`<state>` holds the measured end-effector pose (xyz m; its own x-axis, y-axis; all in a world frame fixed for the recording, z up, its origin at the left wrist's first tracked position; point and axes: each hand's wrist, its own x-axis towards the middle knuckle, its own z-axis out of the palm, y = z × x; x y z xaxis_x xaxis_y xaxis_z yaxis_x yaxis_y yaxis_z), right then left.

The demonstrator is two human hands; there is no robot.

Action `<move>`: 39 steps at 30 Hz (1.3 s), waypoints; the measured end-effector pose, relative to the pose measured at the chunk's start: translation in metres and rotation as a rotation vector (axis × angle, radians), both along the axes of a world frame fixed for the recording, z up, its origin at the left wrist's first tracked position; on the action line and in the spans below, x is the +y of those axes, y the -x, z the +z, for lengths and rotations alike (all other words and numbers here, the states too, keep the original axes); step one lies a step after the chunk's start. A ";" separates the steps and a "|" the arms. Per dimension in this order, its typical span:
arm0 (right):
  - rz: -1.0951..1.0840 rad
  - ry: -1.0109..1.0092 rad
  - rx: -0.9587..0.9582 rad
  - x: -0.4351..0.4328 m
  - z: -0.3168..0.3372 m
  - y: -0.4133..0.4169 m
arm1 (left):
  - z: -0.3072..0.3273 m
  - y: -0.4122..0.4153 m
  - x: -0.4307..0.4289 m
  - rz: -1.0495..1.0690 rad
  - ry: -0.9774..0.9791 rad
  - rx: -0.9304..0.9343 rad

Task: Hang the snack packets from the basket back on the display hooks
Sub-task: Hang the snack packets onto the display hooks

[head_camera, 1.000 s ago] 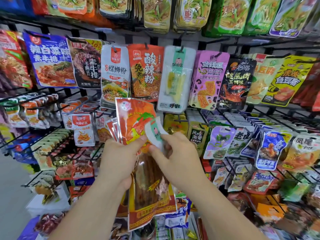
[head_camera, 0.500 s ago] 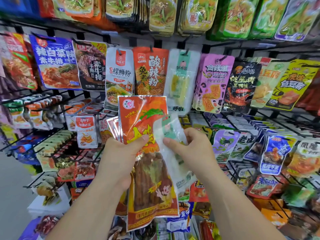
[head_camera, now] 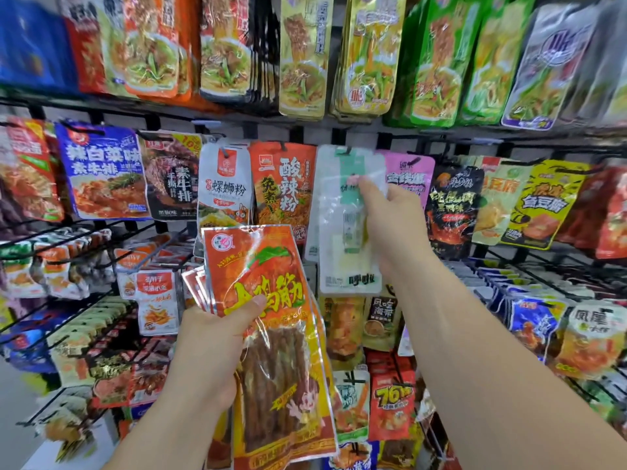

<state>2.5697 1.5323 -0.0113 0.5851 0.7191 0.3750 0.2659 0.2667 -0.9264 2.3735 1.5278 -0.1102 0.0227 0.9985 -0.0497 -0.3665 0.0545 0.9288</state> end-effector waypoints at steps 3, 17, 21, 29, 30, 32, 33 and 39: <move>-0.027 -0.028 0.008 0.017 0.012 -0.001 | 0.006 0.001 -0.008 0.019 -0.009 0.010; -0.068 -0.065 0.058 0.037 0.010 -0.009 | 0.014 0.002 -0.013 0.086 0.018 0.053; -0.053 -0.081 0.062 0.039 0.014 -0.008 | 0.008 0.002 -0.004 0.086 0.078 0.086; -0.201 0.008 -0.026 0.049 0.010 -0.014 | 0.006 0.002 0.002 0.080 0.126 0.093; -0.227 0.030 -0.047 0.054 0.008 -0.016 | 0.006 0.002 0.002 0.086 0.125 0.091; -0.283 0.061 -0.109 0.060 0.006 -0.018 | 0.009 0.001 0.001 0.095 0.129 0.085; -0.304 0.072 -0.135 0.064 0.005 -0.019 | 0.009 0.001 0.001 0.096 0.131 0.083; -0.338 0.091 -0.248 0.061 -0.012 -0.020 | 0.017 0.001 -0.010 0.071 0.097 0.111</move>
<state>2.5895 1.5930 -0.0235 0.6934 0.5388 0.4785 0.5425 0.0467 -0.8388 2.3721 1.5178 -0.0930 -0.0585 0.9877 -0.1447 -0.2678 0.1241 0.9554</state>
